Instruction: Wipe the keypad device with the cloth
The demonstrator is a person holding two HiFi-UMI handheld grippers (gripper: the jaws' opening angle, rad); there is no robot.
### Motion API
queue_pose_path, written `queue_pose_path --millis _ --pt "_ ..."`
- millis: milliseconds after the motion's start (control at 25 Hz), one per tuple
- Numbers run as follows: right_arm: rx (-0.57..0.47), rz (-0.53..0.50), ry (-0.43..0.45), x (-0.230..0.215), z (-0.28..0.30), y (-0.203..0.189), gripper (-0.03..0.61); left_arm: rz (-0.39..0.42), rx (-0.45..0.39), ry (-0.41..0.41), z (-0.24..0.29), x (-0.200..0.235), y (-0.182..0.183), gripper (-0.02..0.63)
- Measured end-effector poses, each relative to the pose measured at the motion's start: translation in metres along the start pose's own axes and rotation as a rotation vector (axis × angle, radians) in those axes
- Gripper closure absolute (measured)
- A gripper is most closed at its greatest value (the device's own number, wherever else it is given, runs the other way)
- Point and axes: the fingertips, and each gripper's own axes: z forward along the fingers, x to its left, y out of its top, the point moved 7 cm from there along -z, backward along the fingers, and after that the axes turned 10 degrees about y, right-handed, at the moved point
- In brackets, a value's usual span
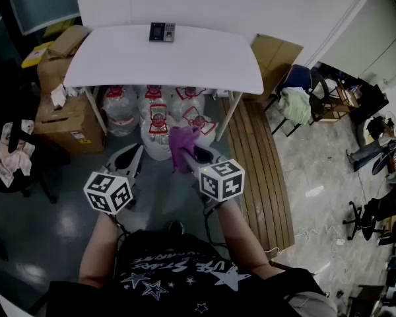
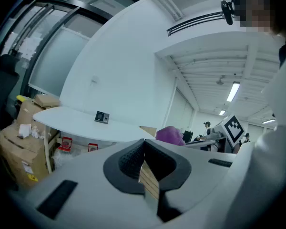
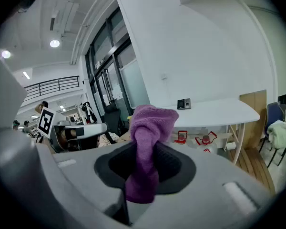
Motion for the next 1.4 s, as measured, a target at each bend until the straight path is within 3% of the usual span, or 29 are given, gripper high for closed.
queue_pose_path --millis 600,1160,1400 --pt "-0.011 -0.01 -0.031 0.019 -0.003 -0.004 0.48 0.004 0.019 -0.001 -0.016 0.008 -0.004 0.606" --pt "-0.035 -0.028 0.042 0.004 -0.022 -0.01 0.48 -0.011 0.0 0.08 -0.021 -0.012 -0.015 0.606" --pt "-0.016 -0.013 0.051 -0.006 -0.001 -0.008 0.479 -0.016 -0.008 0.107 -0.015 0.004 -0.012 0.606"
